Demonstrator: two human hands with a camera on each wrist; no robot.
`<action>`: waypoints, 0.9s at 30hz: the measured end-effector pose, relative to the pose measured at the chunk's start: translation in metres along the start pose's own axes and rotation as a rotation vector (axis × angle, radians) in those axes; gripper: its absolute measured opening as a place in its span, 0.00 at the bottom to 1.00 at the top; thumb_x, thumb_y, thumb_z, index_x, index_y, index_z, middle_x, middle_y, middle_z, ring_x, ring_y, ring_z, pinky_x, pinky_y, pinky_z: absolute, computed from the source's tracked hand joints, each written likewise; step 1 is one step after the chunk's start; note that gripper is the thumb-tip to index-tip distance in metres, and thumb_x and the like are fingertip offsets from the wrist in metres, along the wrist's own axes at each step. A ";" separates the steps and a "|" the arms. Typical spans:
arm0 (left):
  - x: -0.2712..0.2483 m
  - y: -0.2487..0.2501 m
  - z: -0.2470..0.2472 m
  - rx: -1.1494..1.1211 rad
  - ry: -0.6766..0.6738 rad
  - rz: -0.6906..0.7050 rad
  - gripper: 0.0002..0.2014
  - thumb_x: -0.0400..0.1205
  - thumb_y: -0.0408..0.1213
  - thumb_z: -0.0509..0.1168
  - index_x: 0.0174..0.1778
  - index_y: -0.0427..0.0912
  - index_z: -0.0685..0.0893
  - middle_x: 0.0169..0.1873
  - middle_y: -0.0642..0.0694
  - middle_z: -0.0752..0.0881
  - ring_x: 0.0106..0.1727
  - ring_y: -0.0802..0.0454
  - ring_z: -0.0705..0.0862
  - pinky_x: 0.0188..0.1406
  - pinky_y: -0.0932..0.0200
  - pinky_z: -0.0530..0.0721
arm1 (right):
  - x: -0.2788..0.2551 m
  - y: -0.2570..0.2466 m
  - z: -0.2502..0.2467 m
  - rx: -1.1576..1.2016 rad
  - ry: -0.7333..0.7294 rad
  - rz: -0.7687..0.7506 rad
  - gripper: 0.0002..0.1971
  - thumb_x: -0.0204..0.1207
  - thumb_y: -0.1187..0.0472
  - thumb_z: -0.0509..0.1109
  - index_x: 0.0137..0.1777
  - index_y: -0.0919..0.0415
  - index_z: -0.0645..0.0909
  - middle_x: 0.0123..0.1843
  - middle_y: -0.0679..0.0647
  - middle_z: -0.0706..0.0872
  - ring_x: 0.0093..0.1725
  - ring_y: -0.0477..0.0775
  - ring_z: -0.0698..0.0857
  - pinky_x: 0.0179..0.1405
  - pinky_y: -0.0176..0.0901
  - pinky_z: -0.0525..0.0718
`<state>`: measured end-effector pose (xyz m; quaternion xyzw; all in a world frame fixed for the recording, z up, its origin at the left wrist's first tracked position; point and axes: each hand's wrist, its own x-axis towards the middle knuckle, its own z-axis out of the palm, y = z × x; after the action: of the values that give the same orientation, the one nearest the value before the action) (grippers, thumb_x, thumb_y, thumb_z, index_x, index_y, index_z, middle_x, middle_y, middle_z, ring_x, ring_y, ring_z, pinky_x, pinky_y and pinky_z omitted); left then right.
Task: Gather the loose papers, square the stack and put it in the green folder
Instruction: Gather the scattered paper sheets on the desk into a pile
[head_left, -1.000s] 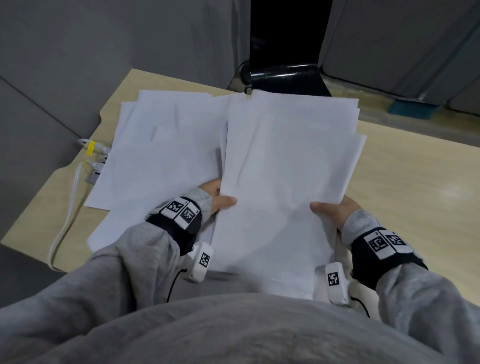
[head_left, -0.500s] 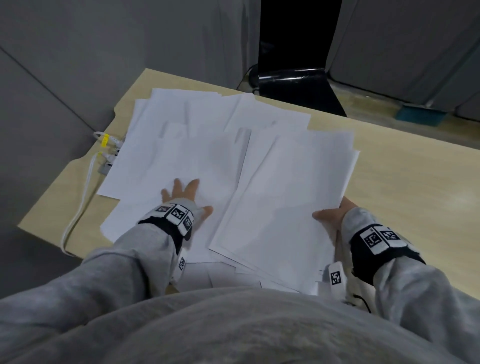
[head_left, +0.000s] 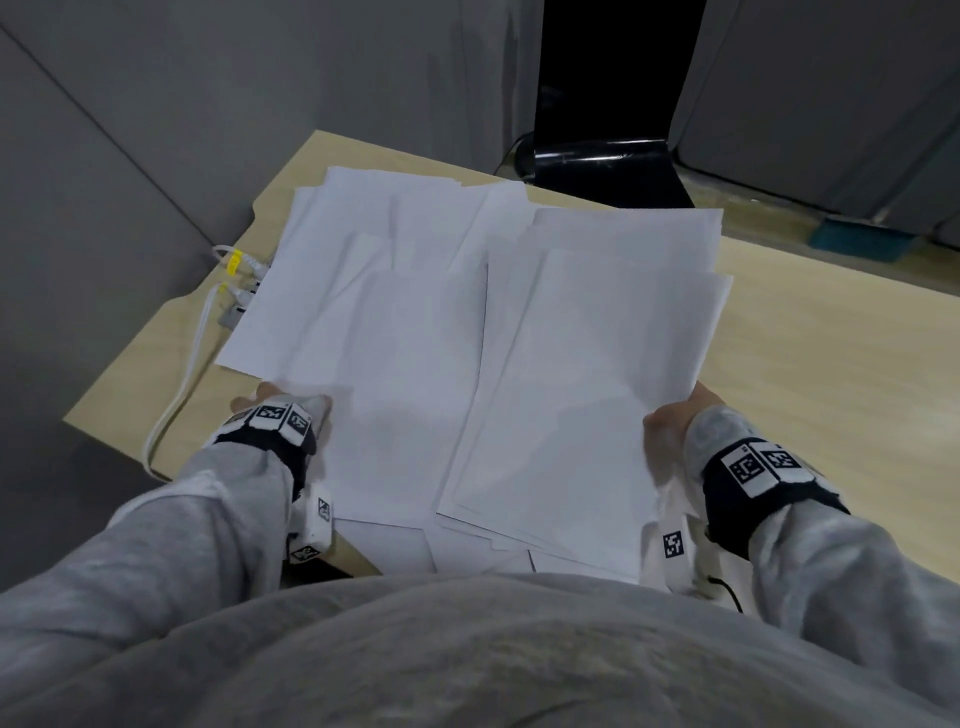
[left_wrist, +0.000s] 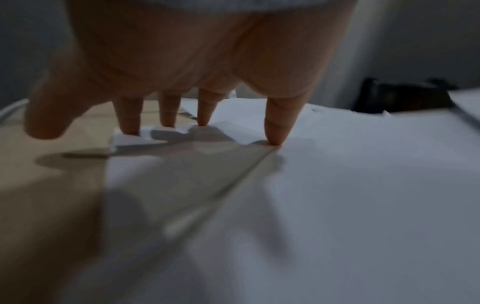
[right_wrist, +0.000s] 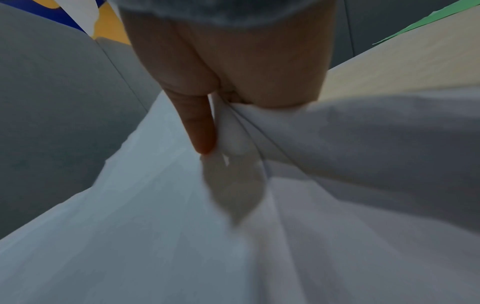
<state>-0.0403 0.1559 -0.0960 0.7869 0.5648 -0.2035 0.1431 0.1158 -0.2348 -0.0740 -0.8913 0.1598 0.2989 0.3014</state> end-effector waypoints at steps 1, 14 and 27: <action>-0.002 -0.002 -0.005 0.020 -0.010 -0.007 0.40 0.67 0.61 0.63 0.71 0.40 0.64 0.71 0.34 0.66 0.70 0.32 0.71 0.68 0.40 0.72 | 0.001 -0.001 0.001 0.034 0.000 0.001 0.24 0.71 0.72 0.72 0.68 0.67 0.75 0.63 0.67 0.84 0.59 0.66 0.82 0.60 0.49 0.77; 0.028 0.026 -0.058 0.010 -0.128 0.273 0.38 0.66 0.63 0.63 0.70 0.49 0.70 0.69 0.44 0.77 0.66 0.40 0.78 0.65 0.49 0.75 | -0.003 -0.034 0.028 0.081 0.084 0.137 0.11 0.73 0.63 0.73 0.55 0.58 0.85 0.72 0.56 0.76 0.71 0.56 0.77 0.70 0.33 0.68; 0.045 0.039 -0.065 0.107 -0.270 0.522 0.29 0.84 0.46 0.58 0.79 0.46 0.56 0.71 0.36 0.74 0.69 0.36 0.75 0.66 0.51 0.72 | 0.013 -0.060 0.056 0.298 0.045 0.167 0.12 0.66 0.81 0.71 0.32 0.64 0.89 0.23 0.52 0.87 0.45 0.60 0.86 0.33 0.26 0.82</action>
<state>0.0199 0.2107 -0.0609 0.8778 0.3077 -0.2919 0.2228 0.1292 -0.1548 -0.0921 -0.8268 0.2825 0.2760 0.4006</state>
